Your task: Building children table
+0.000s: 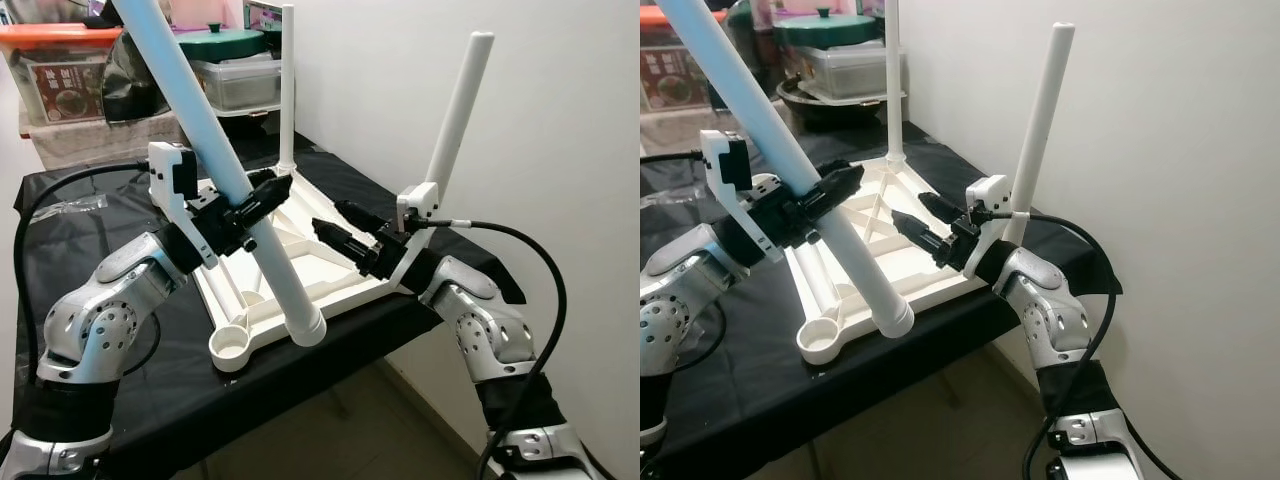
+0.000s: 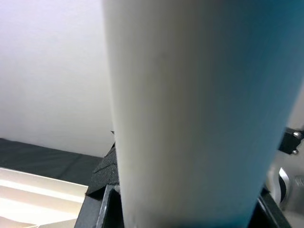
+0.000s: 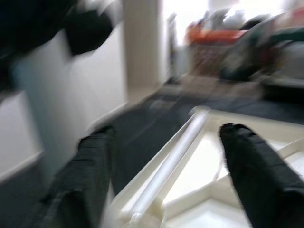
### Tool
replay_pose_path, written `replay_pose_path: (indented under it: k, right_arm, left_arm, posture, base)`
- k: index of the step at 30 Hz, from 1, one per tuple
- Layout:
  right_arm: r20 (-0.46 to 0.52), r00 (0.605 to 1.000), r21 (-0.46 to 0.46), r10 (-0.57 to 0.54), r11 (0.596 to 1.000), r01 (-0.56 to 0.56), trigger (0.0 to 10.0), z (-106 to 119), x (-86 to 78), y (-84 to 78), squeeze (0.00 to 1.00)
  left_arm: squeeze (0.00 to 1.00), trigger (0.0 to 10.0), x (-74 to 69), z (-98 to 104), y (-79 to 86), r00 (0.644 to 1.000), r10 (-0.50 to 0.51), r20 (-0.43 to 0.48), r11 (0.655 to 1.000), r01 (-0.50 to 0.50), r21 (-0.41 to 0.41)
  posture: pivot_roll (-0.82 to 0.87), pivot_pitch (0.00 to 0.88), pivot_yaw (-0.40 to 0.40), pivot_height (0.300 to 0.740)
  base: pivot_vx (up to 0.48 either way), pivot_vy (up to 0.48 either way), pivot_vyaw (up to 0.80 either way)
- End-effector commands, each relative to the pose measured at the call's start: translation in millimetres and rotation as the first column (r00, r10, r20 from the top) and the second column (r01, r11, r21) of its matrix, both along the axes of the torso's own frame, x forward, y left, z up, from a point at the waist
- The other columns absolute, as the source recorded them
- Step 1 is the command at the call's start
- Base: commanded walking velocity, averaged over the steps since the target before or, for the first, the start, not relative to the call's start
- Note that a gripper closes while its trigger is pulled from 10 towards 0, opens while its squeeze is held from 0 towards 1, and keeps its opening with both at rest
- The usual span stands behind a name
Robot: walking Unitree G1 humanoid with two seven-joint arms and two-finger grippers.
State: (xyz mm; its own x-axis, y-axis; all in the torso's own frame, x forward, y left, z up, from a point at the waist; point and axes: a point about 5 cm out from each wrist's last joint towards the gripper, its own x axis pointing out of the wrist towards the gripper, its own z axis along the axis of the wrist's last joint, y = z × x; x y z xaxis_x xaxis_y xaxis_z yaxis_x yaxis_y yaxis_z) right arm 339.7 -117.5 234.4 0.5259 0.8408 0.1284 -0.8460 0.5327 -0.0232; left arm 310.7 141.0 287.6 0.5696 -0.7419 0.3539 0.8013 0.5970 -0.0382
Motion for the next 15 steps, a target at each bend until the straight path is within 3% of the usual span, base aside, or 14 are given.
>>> replay_pose_path:
  k: [1,3,4,5,6,13,15]
  right_arm:
    - [-0.027,0.998,-0.061,0.055,0.997,-0.057,10.0,-3,0.8,1.6,1.00]
    - [-0.027,0.998,-0.061,0.055,0.997,-0.057,10.0,-3,0.8,1.6,1.00]
    - [-0.058,0.994,-0.085,0.091,0.992,-0.096,10.0,-2,1.0,1.2,0.67]
    - [-0.058,0.994,-0.085,0.091,0.992,-0.096,10.0,-2,1.0,1.2,0.67]
    - [-0.085,0.987,-0.091,0.135,0.986,-0.142,10.0,0,-0.2,1.5,0.00]
    - [-0.123,0.974,-0.110,0.190,0.973,-0.204,10.0,1,-1.6,6.0,0.00]
    - [-0.154,0.970,-0.134,0.187,0.969,-0.208,10.0,-1,1.2,14.0,0.00]
  left_arm:
    - [0.00,10.0,6.6,3,0.1,1.000,0.002,0.028,0.999,-0.003,0.041]
    - [0.00,10.0,6.6,3,0.1,1.000,0.002,0.028,0.999,-0.003,0.041]
    - [0.00,10.0,11.2,5,-1.2,0.999,0.003,0.035,0.999,-0.005,0.050]
    - [0.00,10.0,11.2,5,-1.2,0.999,0.003,0.035,0.999,-0.005,0.050]
    - [0.00,10.0,14.5,7,-3.8,0.999,-0.001,0.042,0.998,-0.001,0.055]
    - [0.00,10.0,19.5,8,-14.0,0.999,-0.024,0.044,0.999,0.022,0.048]
    - [0.00,10.0,23.2,6,-23.9,0.998,-0.050,0.036,0.998,0.049,0.034]
  posture:
    - [0.13,0.000,-0.049,0.740]
    - [0.13,0.000,-0.049,0.740]
    - [0.13,0.000,-0.051,0.740]
    - [0.13,0.000,-0.051,0.740]
    - [0.12,0.000,-0.049,0.740]
    - [0.12,0.000,-0.044,0.740]
    - [0.12,0.000,-0.038,0.740]
  base:
    - [0.000,0.000,0.00]
    - [0.000,0.000,0.00]
    - [0.000,0.000,0.00]
    - [0.000,0.000,0.00]
    - [0.000,0.000,0.00]
    - [0.000,0.000,0.00]
    - [0.000,0.000,0.00]
